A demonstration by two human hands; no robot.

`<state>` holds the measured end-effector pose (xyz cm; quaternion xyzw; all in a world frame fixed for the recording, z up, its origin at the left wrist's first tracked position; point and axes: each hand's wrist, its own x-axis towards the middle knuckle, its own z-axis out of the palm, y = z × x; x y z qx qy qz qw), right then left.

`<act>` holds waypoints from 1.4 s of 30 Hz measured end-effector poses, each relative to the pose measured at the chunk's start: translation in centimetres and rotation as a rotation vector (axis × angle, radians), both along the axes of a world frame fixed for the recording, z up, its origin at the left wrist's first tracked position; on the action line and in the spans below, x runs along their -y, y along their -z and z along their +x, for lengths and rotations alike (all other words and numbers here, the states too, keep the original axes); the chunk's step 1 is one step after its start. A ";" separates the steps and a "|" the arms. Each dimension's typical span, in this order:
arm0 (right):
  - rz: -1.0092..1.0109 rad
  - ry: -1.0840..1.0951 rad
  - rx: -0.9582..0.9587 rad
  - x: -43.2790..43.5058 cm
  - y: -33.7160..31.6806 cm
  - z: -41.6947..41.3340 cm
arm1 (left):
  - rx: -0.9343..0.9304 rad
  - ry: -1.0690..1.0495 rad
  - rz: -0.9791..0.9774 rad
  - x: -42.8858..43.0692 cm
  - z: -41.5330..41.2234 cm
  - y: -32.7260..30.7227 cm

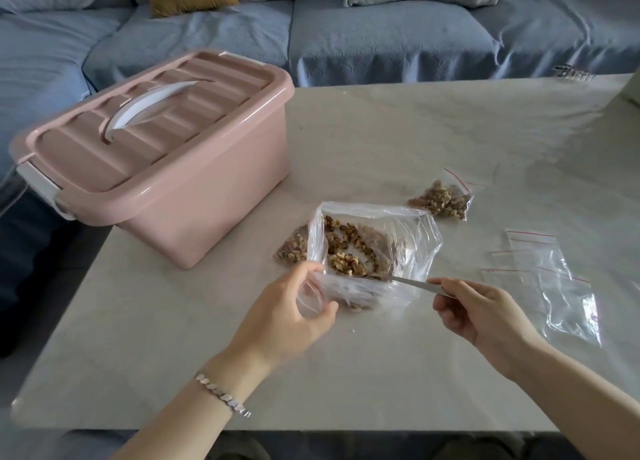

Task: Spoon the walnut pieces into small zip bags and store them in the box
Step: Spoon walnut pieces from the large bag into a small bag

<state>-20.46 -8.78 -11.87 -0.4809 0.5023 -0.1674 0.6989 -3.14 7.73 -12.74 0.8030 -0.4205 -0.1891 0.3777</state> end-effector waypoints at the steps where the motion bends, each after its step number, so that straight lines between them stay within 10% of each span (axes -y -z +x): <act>1: -0.007 0.000 0.005 0.2 -0.3 -0.1 | 0.028 -0.035 -0.034 -0.2 0.1 -0.5; 30: -0.392 -0.244 -0.047 4.8 -10.0 1.4 | 0.123 0.118 0.104 6.3 -1.3 -4.5; 42: -1.204 -0.598 -0.119 0.9 -12.3 2.2 | 0.068 0.068 -0.035 6.4 -2.0 -2.6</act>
